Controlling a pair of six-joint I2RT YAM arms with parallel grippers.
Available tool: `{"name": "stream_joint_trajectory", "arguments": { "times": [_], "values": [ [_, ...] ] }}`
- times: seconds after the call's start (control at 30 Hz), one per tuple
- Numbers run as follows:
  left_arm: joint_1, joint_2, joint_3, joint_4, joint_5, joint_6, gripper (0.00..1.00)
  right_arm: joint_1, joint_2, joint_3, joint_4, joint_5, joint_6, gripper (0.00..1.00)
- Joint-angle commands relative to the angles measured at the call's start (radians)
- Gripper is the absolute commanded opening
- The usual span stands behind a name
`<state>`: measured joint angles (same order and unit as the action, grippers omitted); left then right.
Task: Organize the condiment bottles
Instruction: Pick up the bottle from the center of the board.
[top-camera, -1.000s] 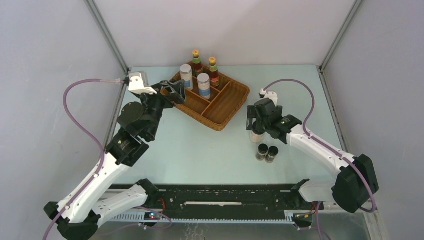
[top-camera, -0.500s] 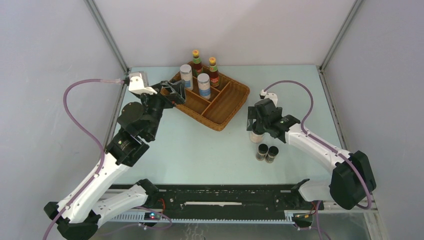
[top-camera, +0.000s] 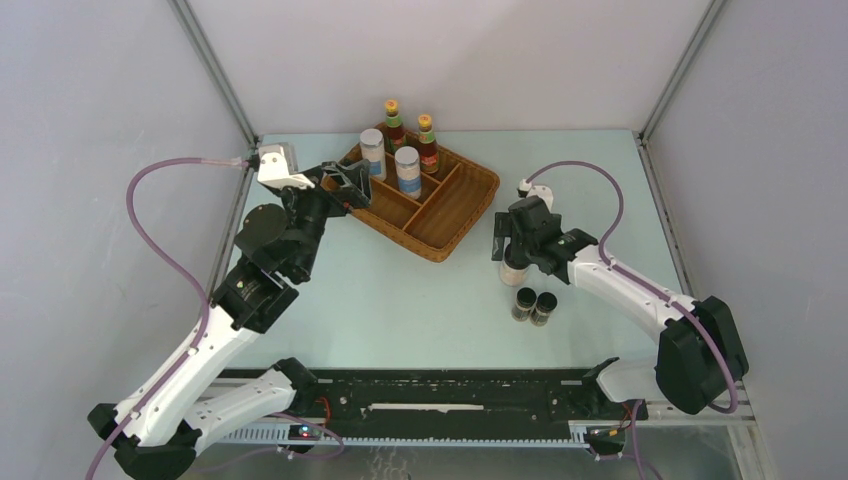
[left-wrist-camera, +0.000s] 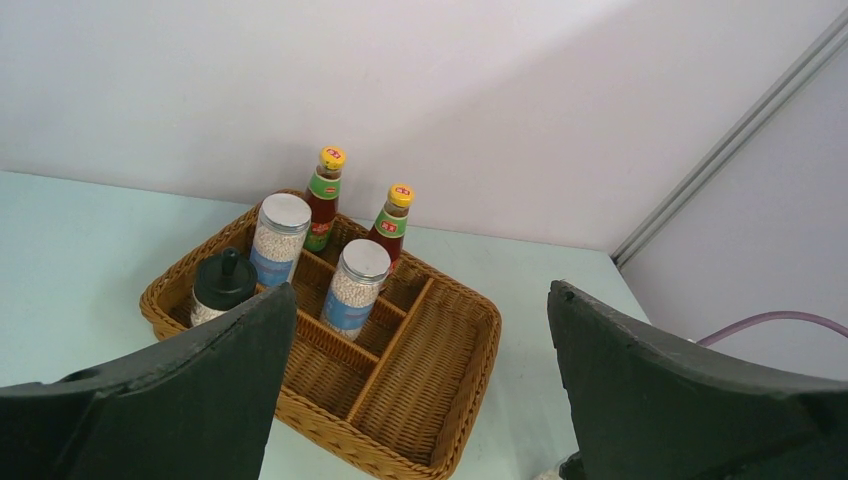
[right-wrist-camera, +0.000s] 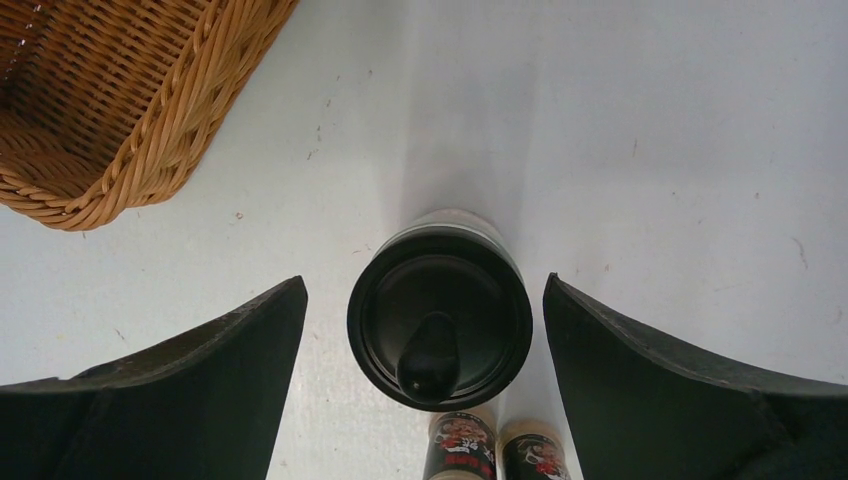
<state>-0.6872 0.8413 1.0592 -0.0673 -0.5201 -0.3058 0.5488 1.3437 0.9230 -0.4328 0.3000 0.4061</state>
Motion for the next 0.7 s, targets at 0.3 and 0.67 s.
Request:
{"name": "stream_joint_trajectory", "arguments": {
  "times": [0.3, 0.67],
  "values": [
    [-0.006, -0.013, -0.042, 0.051, -0.002, 0.01, 1.0, -0.018, 0.009, -0.001, 0.02, -0.012, -0.009, 0.89],
    [-0.006, -0.017, -0.046, 0.051, -0.003, 0.01, 1.0, -0.023, 0.012, -0.023, 0.027, -0.024, 0.0, 0.77]
  ]
}}
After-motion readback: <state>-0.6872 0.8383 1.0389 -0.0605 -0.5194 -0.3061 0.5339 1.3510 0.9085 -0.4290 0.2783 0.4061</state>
